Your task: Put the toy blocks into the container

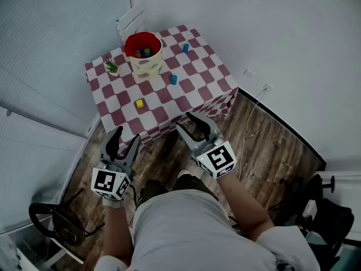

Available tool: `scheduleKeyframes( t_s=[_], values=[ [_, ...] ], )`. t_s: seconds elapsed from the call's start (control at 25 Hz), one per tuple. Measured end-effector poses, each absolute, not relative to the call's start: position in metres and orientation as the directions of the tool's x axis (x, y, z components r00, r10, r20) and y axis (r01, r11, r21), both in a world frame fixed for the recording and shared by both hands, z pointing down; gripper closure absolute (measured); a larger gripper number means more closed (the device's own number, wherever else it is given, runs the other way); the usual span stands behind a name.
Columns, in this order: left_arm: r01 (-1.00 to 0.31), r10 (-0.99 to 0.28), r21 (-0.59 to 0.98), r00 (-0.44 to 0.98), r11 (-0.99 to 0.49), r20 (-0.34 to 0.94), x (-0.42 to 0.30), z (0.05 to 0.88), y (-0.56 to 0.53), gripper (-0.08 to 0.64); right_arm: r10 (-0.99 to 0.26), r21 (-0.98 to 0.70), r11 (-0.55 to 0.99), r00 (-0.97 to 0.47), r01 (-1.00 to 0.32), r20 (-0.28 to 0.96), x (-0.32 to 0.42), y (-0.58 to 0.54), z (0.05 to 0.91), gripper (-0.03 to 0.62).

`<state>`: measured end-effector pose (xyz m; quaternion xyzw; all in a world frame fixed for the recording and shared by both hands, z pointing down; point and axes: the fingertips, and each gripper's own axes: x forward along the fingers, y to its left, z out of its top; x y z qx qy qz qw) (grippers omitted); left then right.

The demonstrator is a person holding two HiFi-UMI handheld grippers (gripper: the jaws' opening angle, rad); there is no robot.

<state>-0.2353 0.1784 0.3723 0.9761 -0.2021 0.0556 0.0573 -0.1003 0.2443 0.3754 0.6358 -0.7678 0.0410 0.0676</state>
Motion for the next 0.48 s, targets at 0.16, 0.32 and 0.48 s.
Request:
scheduleKeyframes(
  t_s=[0.16,0.32,0.48],
  values=[
    [-0.406,-0.393,0.078,0.908,-0.91,0.144,-0.215,0.372,0.181,0.348,-0.965,0.02,0.214,-0.208,-0.977,0.16,-0.089,0.245,0.378,0.439],
    [-0.433,-0.416,0.077,0.893,-0.898,0.173,-0.198,0.377,0.186,0.348,-0.964,-0.011,0.224,-0.224,-0.974,0.142,-0.07,0.249,0.379,0.439],
    [-0.466,-0.443,0.08,0.872,-0.881,0.209,-0.186,0.387,0.188,0.348,-0.961,-0.052,0.234,-0.239,-0.971,0.138,-0.053,0.253,0.386,0.439]
  ],
)
